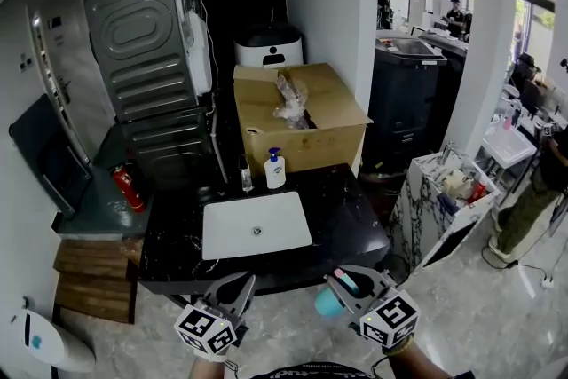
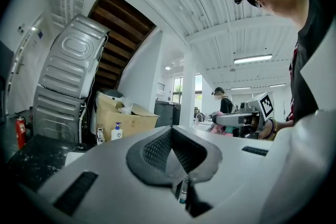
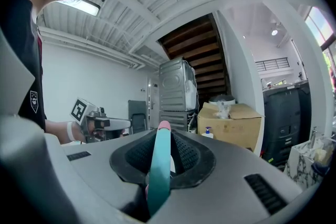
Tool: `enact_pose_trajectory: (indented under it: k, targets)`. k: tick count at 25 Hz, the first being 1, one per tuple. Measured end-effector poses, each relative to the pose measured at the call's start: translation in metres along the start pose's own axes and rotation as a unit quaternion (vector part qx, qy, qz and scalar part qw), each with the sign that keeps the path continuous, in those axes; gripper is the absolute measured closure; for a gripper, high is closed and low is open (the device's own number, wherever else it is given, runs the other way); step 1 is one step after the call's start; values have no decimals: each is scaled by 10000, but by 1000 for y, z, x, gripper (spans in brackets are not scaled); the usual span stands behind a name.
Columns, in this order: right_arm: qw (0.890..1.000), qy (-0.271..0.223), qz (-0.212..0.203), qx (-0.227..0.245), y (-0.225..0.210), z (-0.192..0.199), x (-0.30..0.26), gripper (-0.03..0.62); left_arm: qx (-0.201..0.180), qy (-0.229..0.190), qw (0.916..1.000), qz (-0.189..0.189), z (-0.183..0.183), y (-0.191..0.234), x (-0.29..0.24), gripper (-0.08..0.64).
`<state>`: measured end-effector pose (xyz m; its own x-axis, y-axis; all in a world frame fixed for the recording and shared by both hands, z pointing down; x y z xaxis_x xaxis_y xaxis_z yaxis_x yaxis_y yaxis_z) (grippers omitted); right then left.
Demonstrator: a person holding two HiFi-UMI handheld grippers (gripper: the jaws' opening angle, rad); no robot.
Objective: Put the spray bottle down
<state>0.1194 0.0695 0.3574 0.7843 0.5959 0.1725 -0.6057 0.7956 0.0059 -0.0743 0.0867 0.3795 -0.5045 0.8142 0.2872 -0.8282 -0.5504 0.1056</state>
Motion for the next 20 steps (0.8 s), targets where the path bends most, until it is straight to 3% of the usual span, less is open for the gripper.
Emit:
enact_pose_trajectory:
  k: [12,20]
  targets:
    - [9999,-111,93,-75,-60,3,19,508,-135,-9,9999,-90,12,-18,-48,546]
    - [9995,-13,189,-239,-74,19,6,508,-119,31,9997,-191,18,3,-60,546]
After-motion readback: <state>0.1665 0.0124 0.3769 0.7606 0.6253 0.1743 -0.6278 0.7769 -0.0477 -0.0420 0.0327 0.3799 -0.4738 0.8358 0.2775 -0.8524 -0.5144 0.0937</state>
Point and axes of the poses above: the fingertips, and each gripper's own axes: x backward along the fingers, y to its left, z out of its underside, the point moved 2 cm from there along x, backward along the fingers, and after that the axes turned 15 degrees about -y, right-handed, at the moved point
